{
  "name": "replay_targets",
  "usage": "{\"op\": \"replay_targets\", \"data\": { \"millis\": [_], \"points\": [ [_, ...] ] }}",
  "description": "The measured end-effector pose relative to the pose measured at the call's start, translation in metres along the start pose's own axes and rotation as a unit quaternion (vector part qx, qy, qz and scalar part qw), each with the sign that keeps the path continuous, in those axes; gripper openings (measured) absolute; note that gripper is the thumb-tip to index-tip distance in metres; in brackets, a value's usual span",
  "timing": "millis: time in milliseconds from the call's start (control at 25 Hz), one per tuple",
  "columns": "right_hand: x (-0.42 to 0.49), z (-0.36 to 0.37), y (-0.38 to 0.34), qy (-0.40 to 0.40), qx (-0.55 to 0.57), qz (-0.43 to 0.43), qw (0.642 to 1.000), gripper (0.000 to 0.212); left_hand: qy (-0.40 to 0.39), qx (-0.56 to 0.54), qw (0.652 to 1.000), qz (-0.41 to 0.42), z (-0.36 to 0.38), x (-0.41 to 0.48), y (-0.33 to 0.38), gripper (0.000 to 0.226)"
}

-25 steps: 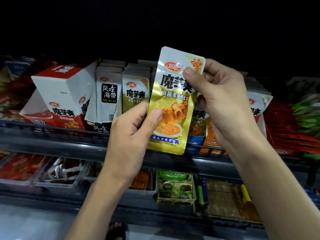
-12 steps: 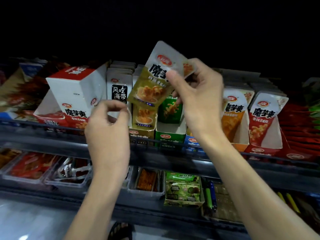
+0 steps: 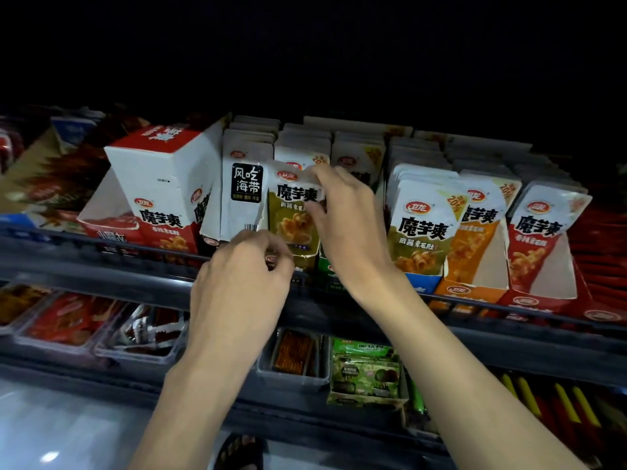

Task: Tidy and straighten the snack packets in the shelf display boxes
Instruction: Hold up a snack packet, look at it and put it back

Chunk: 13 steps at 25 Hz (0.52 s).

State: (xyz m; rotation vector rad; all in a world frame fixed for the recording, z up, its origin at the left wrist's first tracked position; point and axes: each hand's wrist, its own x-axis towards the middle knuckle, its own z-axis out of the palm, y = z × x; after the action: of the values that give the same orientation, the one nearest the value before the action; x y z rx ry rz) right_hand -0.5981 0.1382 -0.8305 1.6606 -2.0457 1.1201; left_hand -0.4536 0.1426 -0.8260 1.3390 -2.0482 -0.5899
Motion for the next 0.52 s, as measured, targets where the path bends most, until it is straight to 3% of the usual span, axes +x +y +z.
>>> {"op": "replay_targets", "data": {
  "millis": [80,160,320,520],
  "points": [
    [-0.0010,-0.0001,-0.0006,0.007,-0.016,-0.006,1.000,0.073,-0.003,-0.002,1.000,0.005,0.0010,-0.0003,-0.0004,0.009],
    [-0.0011,-0.0011,-0.0002,0.003,-0.036,-0.011,0.999,0.084,-0.006,-0.003,1.000,0.010,0.0022,0.0004,-0.0007,0.008],
    [-0.0021,0.0029,-0.0011,-0.014,-0.058,-0.010,0.998,0.072,-0.008,-0.002,1.000,0.018,0.0052,0.0019,-0.0017,0.008],
    [0.0054,0.0027,-0.0017,0.003,-0.050,-0.046,0.998,0.077,-0.014,0.001,1.000,0.017,0.0081,0.0019,-0.0009,0.007]
  ]
}}
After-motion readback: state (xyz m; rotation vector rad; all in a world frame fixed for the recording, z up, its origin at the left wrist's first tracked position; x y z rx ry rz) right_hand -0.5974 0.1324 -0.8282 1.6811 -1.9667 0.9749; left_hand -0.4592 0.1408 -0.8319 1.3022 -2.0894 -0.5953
